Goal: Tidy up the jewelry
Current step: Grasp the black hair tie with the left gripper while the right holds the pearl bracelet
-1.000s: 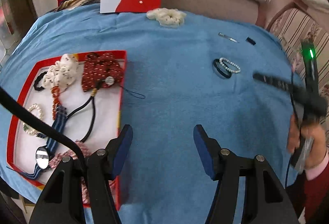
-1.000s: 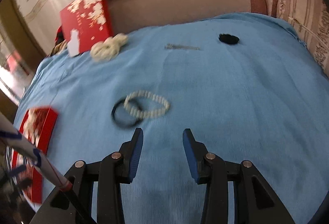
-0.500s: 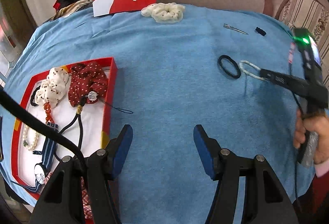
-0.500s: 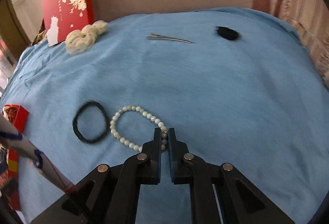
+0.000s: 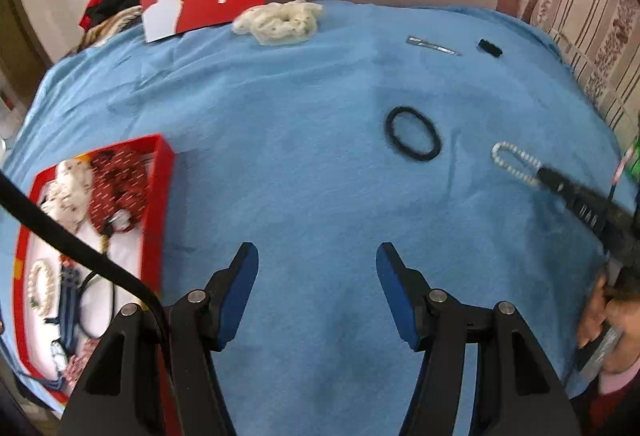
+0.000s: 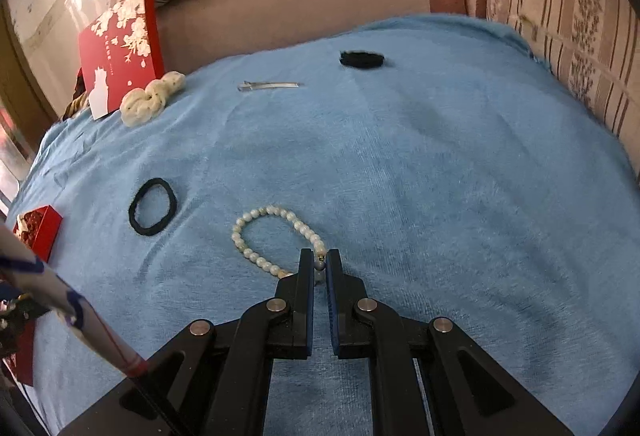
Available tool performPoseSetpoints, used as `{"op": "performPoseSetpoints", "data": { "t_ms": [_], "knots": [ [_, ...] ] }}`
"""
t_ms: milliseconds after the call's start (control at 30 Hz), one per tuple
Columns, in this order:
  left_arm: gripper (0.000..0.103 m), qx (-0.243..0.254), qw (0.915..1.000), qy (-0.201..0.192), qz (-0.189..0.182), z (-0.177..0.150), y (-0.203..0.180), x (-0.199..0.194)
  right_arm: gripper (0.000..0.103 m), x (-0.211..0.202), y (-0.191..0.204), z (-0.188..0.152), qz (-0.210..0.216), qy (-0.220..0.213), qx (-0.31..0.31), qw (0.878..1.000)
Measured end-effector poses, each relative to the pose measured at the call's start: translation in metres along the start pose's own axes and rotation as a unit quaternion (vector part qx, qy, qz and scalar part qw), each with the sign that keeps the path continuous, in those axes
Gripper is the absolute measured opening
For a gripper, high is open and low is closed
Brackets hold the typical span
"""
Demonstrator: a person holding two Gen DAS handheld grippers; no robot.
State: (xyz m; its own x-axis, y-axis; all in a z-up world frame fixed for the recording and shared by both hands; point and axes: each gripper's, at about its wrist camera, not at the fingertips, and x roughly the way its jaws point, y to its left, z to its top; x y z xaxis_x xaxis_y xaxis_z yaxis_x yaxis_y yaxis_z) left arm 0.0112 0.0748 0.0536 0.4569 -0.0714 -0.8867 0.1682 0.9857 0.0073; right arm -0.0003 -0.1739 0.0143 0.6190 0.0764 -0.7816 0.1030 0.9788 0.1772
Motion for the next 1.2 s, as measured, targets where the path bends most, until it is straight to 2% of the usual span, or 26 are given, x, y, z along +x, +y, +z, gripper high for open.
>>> {"op": "performPoseSetpoints", "data": {
  "t_ms": [167,267,433,500,533,567,600,667,800,967,1067,1200],
  "knots": [
    [0.060,-0.043,0.9972,0.009,-0.061,0.035,-0.003,0.025,0.007,0.005,-0.009,0.003,0.027,0.005,0.029,0.999],
    [0.060,-0.049,0.9950,0.013,-0.086,0.056,-0.015,0.046,0.007,0.006,-0.013,0.004,0.038,0.009,0.039,0.998],
    [0.060,-0.043,0.9930,0.039,-0.103,0.075,-0.036,0.086,0.007,0.009,-0.012,0.006,0.042,0.010,0.036,0.998],
    [0.059,-0.030,0.9957,0.026,-0.084,0.079,-0.044,0.089,0.007,0.011,-0.011,0.008,0.043,0.012,0.031,0.999],
    [0.044,-0.023,0.9967,0.022,-0.075,0.080,-0.047,0.090,0.007,0.011,-0.009,0.009,0.044,0.012,0.028,0.999],
    [0.017,-0.020,0.9974,0.021,-0.065,0.081,-0.049,0.090,0.007,0.011,-0.008,0.009,0.046,0.012,0.026,0.999],
    [0.007,-0.020,0.9976,0.023,-0.062,0.082,-0.048,0.091,0.007,0.012,-0.007,0.010,0.048,0.011,0.022,0.999],
    [0.004,-0.032,0.9957,0.027,-0.083,0.080,-0.044,0.089,0.007,0.011,-0.003,0.011,0.052,0.008,0.015,0.999],
    [0.004,-0.040,0.9953,0.016,-0.087,0.070,-0.036,0.069,0.007,0.004,0.002,0.011,0.065,-0.007,0.006,0.998],
    [0.004,-0.049,0.9919,-0.023,-0.115,0.049,-0.013,0.009,0.007,-0.011,0.007,0.004,0.069,-0.029,0.004,0.997],
    [0.004,-0.055,0.9901,-0.051,-0.119,0.029,0.015,-0.034,0.006,-0.021,0.011,-0.002,0.076,-0.029,0.011,0.997],
    [0.004,-0.082,0.9887,-0.084,-0.093,-0.002,0.078,-0.088,0.006,-0.039,0.028,-0.003,0.084,-0.031,0.005,0.996]
  ]
}}
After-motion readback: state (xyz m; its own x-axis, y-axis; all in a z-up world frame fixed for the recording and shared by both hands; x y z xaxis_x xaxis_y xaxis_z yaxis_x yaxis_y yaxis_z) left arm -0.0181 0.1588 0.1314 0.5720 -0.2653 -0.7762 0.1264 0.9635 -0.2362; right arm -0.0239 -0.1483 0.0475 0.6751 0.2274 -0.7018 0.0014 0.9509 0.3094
